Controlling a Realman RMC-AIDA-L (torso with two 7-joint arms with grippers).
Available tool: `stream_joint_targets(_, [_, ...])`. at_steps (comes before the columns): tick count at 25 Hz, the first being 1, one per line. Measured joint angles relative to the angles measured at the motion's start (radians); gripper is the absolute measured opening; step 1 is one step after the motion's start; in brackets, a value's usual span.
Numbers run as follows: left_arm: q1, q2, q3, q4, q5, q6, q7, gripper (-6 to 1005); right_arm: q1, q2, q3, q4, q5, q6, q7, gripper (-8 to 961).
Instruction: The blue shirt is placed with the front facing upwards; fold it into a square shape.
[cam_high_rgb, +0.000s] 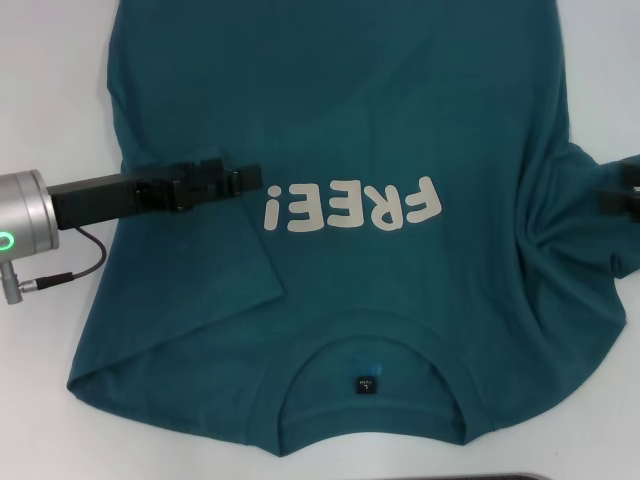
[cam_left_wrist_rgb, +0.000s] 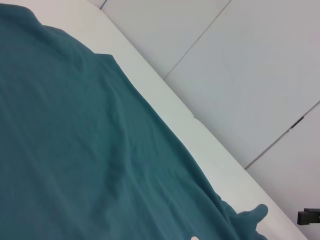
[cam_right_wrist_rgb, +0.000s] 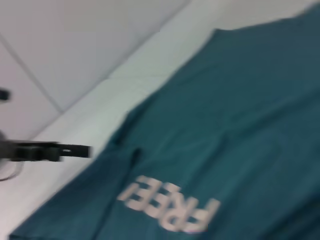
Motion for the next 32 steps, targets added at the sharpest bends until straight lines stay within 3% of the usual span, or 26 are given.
stream_joint_targets(8, [0.011,0.002,-0.002,0.000,0.008,-0.002,0.001,893,-0.008,0.004,0.182,-0.067,-0.154,0.024,0.085,915])
stream_joint_targets(18, [0.004,0.002,-0.001,0.003,0.012,0.005,0.002,893,0.017,0.023,0.191,-0.098,-0.227,0.185,0.185,915])
stream_joint_targets(32, [0.011,0.001,0.010,0.012,0.014,0.006,0.000,892,0.090,0.074,0.185,-0.087,-0.325,0.217,0.198,915])
